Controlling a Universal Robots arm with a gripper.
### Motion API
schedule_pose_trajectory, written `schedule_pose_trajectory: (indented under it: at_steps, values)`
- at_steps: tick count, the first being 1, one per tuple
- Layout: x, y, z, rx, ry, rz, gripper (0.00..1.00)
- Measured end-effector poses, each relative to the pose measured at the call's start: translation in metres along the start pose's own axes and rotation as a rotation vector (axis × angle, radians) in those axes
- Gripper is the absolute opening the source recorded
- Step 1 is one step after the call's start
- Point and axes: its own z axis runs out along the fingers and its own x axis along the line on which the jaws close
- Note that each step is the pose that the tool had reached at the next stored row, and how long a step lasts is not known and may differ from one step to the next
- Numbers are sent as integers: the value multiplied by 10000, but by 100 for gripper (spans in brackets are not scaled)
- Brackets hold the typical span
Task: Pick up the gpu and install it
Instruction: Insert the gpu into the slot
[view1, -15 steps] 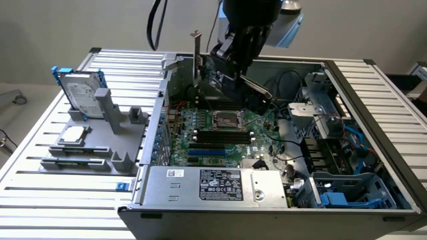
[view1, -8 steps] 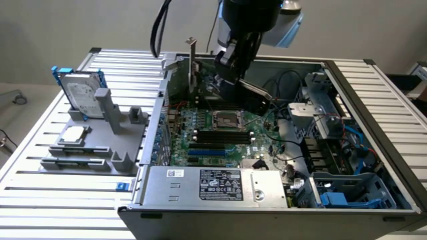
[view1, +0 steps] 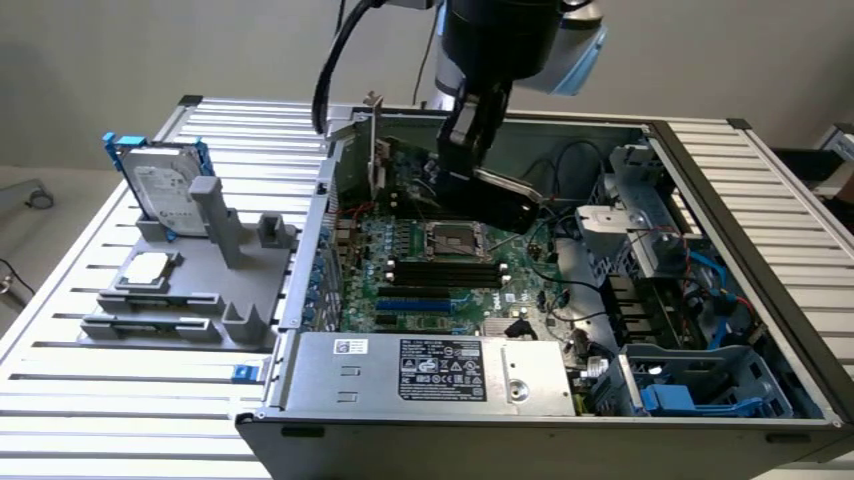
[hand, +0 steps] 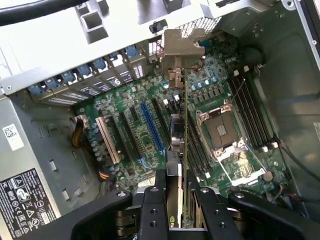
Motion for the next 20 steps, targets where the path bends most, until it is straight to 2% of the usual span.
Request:
schedule_pose_trajectory:
  at_steps: [16, 18, 20]
  values:
    - [8, -13, 168, -134, 215, -2900, 27]
    - [9, -15, 196, -139, 235, -3173, 27]
    - [10, -18, 230, -119, 240, -3300, 27]
